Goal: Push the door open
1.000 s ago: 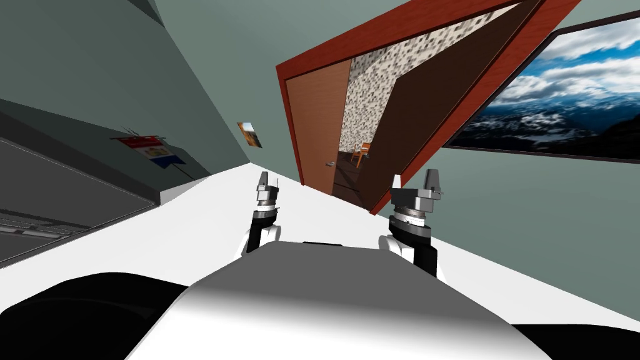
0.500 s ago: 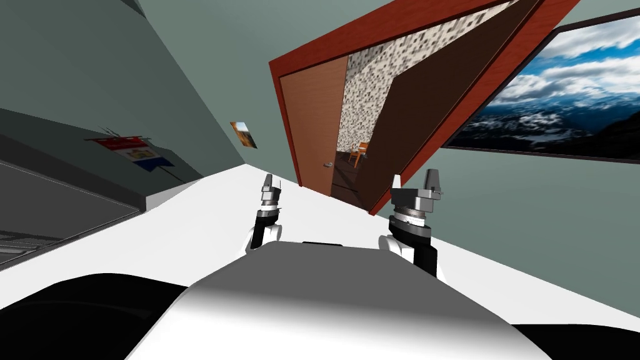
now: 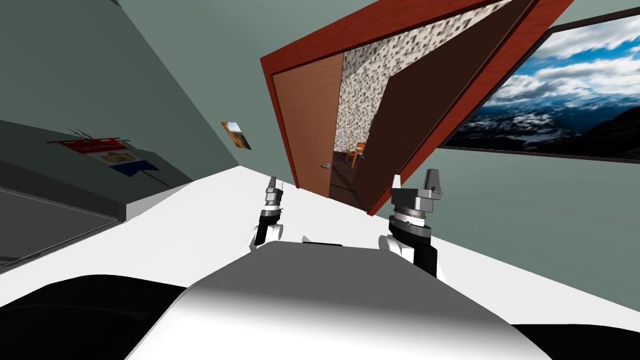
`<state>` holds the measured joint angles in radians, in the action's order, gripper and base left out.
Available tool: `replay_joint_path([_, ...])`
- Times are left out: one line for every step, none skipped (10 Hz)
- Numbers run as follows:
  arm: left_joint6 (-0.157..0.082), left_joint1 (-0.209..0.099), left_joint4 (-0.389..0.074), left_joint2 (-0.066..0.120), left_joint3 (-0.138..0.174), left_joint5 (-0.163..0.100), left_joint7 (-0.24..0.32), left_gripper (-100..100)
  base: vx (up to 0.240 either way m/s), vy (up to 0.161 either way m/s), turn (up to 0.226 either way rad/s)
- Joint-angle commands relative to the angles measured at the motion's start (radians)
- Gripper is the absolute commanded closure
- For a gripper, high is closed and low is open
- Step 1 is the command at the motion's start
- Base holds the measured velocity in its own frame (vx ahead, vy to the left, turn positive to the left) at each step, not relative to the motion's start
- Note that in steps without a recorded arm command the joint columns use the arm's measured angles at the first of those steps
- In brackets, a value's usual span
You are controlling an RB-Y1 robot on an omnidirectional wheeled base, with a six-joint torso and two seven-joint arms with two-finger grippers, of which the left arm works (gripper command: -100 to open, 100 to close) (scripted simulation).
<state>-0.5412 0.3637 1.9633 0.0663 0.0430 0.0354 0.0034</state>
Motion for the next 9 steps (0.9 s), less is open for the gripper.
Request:
replay_joint_path([-0.007,-0.018,-0.041,0.004,0.003,0.0,0.001,-100,0.091,0.002,-0.078])
replay_joint_path([-0.012,-0.028,-0.066,0.007,0.005,0.0,0.001,-100,0.099,0.0,-0.084])
replay_joint_path([-0.017,-0.039,-0.091,0.009,0.007,0.0,0.002,-100,0.112,0.002,-0.07])
replay_joint_path([-0.021,-0.049,-0.116,0.012,0.009,0.0,0.002,-100,0.101,0.007,-0.088])
replay_joint_path([-0.026,-0.059,-0.142,0.014,0.011,0.0,0.003,-100,0.089,0.009,-0.089])
replay_joint_path([-0.031,-0.069,-0.167,0.017,0.013,0.001,0.003,-100,0.092,0.005,-0.082])
replay_joint_path([-0.036,-0.08,-0.194,0.018,0.015,0.001,0.004,-100,0.119,0.019,-0.063])
replay_joint_path([-0.041,-0.091,-0.22,0.02,0.017,0.001,0.005,-100,0.11,0.021,-0.099])
replay_joint_path([-0.046,-0.101,-0.247,0.022,0.019,0.001,0.005,-100,0.087,0.01,-0.083])
